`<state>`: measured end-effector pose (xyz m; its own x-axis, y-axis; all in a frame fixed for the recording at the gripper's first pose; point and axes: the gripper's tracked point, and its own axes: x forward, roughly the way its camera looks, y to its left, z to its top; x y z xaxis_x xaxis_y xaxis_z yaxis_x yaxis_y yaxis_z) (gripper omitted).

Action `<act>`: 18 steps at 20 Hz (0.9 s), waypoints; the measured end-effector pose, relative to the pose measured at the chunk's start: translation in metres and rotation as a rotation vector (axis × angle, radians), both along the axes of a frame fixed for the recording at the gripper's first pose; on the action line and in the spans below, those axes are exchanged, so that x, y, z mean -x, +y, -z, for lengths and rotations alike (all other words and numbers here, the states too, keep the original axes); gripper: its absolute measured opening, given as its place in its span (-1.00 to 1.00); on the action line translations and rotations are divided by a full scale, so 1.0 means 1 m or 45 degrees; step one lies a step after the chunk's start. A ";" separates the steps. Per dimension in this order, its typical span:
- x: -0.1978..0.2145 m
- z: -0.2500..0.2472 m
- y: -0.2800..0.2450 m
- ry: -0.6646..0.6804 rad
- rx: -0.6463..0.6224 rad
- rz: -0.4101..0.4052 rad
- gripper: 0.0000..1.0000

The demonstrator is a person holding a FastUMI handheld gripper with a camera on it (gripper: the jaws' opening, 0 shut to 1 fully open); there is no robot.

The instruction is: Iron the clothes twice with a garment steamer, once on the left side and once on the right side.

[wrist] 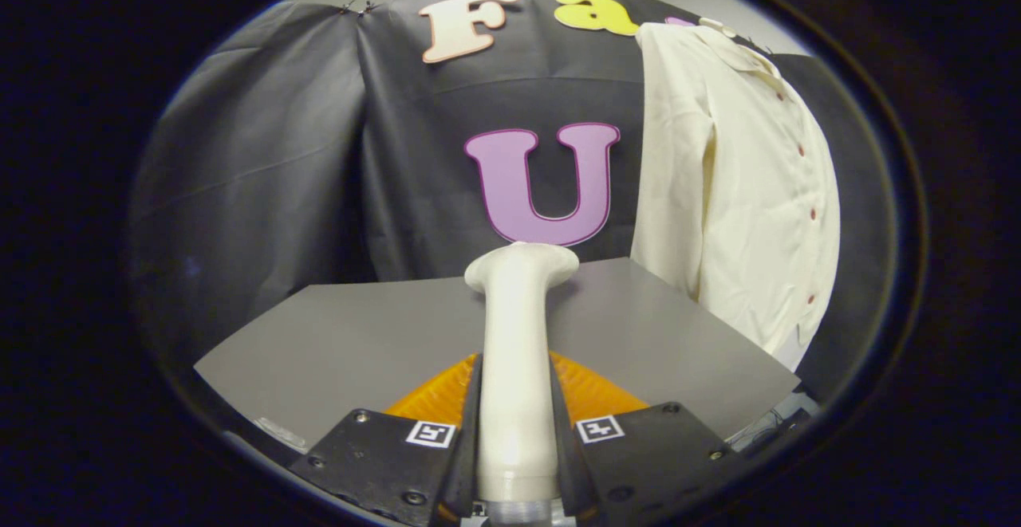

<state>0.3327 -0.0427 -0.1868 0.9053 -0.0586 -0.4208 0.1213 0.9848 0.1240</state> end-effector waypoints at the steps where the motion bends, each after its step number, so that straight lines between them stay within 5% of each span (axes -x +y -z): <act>1: 0.000 -0.002 0.004 -0.019 -0.007 -0.033 -0.19; 10: 0.032 -0.044 -0.008 -0.169 0.005 -0.095 -0.21; 18: 0.054 -0.098 -0.072 -0.313 0.020 -0.073 -0.21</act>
